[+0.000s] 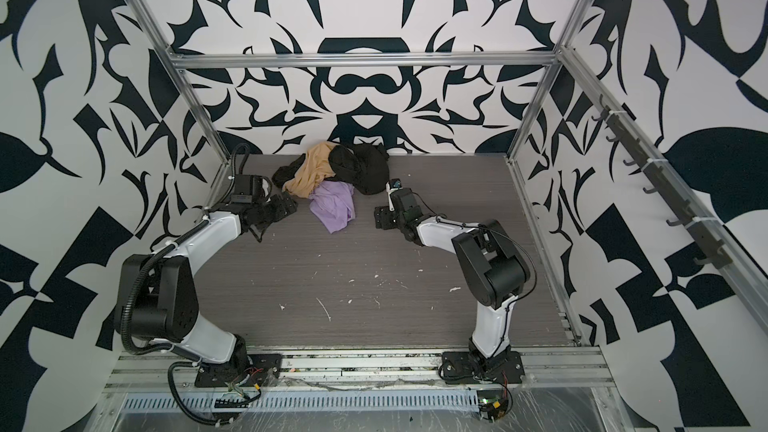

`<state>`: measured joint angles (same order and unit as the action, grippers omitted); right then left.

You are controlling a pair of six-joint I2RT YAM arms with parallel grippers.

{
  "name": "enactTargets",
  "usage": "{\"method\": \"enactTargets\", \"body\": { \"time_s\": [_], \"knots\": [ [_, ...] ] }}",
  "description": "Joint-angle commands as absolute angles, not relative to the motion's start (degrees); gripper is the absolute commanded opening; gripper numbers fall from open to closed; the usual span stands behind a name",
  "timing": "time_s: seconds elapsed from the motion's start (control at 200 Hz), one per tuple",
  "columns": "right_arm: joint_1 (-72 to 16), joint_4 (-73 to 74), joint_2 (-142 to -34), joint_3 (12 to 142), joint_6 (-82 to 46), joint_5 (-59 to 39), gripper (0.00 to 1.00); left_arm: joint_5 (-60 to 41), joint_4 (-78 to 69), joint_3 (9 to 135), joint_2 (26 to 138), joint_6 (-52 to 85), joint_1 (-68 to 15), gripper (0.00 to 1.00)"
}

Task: Pick out a specific cloth from the pile
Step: 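Move the left and right grippers toward the lavender cloth in the pile, then grasp the lavender cloth edge with the left gripper while the right gripper hovers nearby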

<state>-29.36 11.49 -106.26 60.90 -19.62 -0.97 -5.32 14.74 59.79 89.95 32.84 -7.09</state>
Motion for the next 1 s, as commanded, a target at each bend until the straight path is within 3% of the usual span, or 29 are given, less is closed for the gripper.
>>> {"method": "enactTargets", "body": {
  "time_s": [0.0, 0.325, 0.35, 0.74, 0.88, 0.995],
  "knots": [
    [-30.9, 11.5, -105.4, 63.3, -25.6, -2.7, 0.82, -5.7, 14.6, 60.9, 90.8, 34.3, -10.0, 0.92],
    [-32.4, 14.0, -110.7, 67.7, -32.6, -11.2, 0.8, -7.8, 11.1, 61.2, 94.9, 36.9, -13.0, 0.86],
    [-32.4, 14.5, -111.1, 67.9, -32.8, -11.5, 0.8, -8.3, 10.8, 61.8, 95.7, 37.1, -13.1, 0.8],
    [-32.5, 16.9, -112.9, 67.4, -34.4, -13.5, 0.8, -17.0, 1.1, 70.9, 109.7, 44.5, -13.3, 0.5],
    [-32.5, 16.9, -112.9, 67.0, -35.3, -12.5, 0.95, -20.7, -0.3, 73.8, 113.4, 46.2, -13.8, 0.38],
    [-32.4, 16.7, -112.4, 66.6, -35.3, -11.8, 0.99, -20.4, 0.0, 74.2, 114.7, 46.2, -14.5, 0.35]
  ]
}}
